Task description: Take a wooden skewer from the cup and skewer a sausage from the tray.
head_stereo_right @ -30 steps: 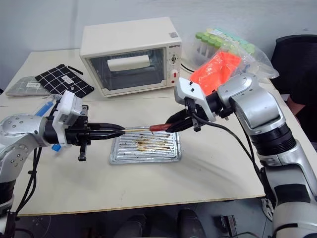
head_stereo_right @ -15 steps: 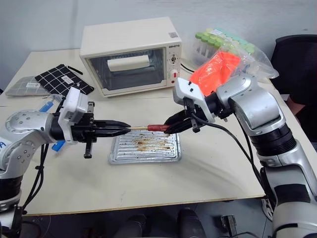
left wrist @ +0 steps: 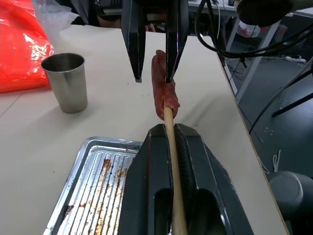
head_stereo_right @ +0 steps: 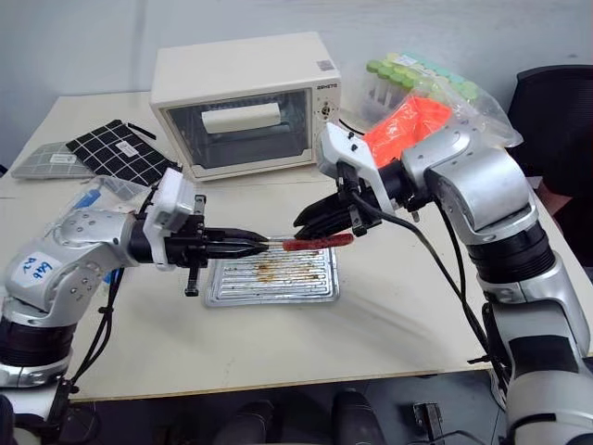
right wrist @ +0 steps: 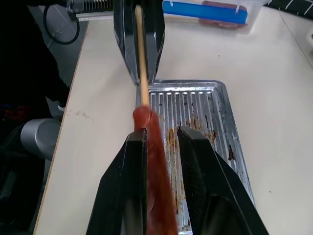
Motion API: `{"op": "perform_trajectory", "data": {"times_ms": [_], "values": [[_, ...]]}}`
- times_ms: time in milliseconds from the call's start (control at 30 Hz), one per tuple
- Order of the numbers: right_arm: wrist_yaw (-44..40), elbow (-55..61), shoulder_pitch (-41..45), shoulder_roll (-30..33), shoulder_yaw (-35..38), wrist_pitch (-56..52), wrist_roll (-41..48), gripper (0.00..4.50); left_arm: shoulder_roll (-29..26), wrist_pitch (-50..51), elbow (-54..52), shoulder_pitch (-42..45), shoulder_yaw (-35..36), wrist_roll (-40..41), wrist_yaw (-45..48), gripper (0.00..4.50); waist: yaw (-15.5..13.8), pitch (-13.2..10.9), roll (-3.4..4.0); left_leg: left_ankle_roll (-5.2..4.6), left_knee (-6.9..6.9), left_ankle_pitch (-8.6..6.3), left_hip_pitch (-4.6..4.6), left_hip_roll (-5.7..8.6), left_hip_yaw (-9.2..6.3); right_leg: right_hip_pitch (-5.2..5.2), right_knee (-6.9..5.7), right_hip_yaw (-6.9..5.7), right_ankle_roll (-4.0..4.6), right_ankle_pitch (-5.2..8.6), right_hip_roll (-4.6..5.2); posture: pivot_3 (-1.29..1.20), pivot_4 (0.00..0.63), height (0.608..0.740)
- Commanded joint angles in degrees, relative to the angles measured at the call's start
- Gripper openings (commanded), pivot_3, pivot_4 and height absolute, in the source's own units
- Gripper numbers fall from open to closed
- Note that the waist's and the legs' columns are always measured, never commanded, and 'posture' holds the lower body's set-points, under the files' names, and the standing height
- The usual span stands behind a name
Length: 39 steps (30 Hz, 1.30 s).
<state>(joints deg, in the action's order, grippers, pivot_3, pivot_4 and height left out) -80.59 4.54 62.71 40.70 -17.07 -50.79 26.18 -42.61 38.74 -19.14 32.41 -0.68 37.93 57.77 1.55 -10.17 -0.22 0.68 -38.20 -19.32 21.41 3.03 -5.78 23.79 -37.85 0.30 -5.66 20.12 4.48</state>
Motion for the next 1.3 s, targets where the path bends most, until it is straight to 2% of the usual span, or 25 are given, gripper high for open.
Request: {"op": "perform_trajectory", "data": {"times_ms": [33,167,300,367,500,600,733,933,1133,1300], "values": [[0.36,1.94,1.29,0.36,2.15,-0.31,1.41,0.97,0.0,-1.52,0.38,1.4,0.83,-0.55,0.45,0.0,0.0,0.0,0.0,0.0,0.0,0.0,0.0,0.0,0.0,0.0,0.0,0.0,0.0,0.0,0.0,0.0,0.15,0.74],[0.7,1.34,1.32,0.85,2.16,0.04,1.04,0.97,-0.86,-2.23,1.17,0.88,1.94,-1.14,0.45,0.0,0.04,0.0,0.0,0.0,0.01,0.0,0.0,0.0,0.0,0.0,0.0,0.0,0.0,0.0,0.0,0.0,0.15,0.74],[1.81,0.23,1.73,0.88,2.7,-0.88,1.01,1.63,-2.0,-2.67,0.64,-1.46,4.07,-1.59,-0.53,0.0,0.07,0.0,0.0,0.0,0.01,0.0,0.0,0.0,0.0,0.01,-0.01,0.01,0.0,0.0,-0.01,0.0,0.15,0.74],[2.38,0.16,1.77,0.9,3.22,-0.92,1.24,2.16,-2.65,-2.63,-0.6,-3.68,5.78,-1.51,-1.42,0.0,0.08,0.0,0.0,0.0,0.02,0.0,0.0,0.0,0.0,0.01,-0.01,0.01,0.0,0.0,-0.01,0.0,0.15,0.74],[4.69,0.7,1.47,1.26,5.04,-0.57,1.16,3.14,-3.74,-0.93,-6.73,-12.59,14.05,0.22,-6.2,0.0,0.12,0.0,0.0,0.0,0.04,0.0,0.0,0.0,0.0,0.04,0.0,0.03,0.0,0.0,0.0,0.0,0.15,0.74],[5.52,1.15,1.03,2.06,7.45,-1.3,2.31,3.14,-2.74,1.26,-10.72,-19.27,23.4,0.9,-13.06,0.0,-0.03,0.0,0.0,0.0,0.06,0.0,0.02,-0.01,-0.01,0.06,0.05,0.03,0.0,0.0,0.0,0.0,0.15,0.74],[7.19,1.95,0.43,2.73,10.55,-2.4,4.15,3.14,-0.43,1.77,-10.96,-25.29,35.43,-1.22,-22.13,0.0,-0.16,0.0,0.0,0.0,0.03,0.0,0.01,0.0,-0.01,0.05,0.1,0.04,0.0,0.0,0.02,0.0,0.15,0.74],[9.89,3.34,-0.25,2.71,13.71,-3.65,6.69,3.14,-0.69,-1.07,-5.48,-33.47,46.71,-4.36,-24.44,0.0,-0.17,0.0,0.0,-0.01,0.07,-0.01,0.01,0.0,-0.01,0.05,0.13,0.03,0.0,0.0,0.02,0.0,0.15,0.74],[11.52,4.87,-0.05,2.31,14.14,-5.26,9.0,3.14,-4.34,-5.89,6.89,-34.06,47.36,-8.28,-22.83,0.0,-0.23,0.01,-0.01,-0.01,0.08,-0.01,0.01,0.0,-0.01,0.04,0.18,0.04,0.0,0.0,0.03,0.0,0.15,0.74],[12.76,5.45,-0.04,1.99,14.15,-5.74,10.06,3.14,-6.88,-8.89,15.31,-30.9,42.79,-10.63,-21.2,0.0,-0.35,0.01,-0.01,-0.01,0.09,-0.02,0.01,0.02,-0.01,0.04,0.18,0.03,0.0,0.0,0.05,0.0,0.15,0.74]]}}
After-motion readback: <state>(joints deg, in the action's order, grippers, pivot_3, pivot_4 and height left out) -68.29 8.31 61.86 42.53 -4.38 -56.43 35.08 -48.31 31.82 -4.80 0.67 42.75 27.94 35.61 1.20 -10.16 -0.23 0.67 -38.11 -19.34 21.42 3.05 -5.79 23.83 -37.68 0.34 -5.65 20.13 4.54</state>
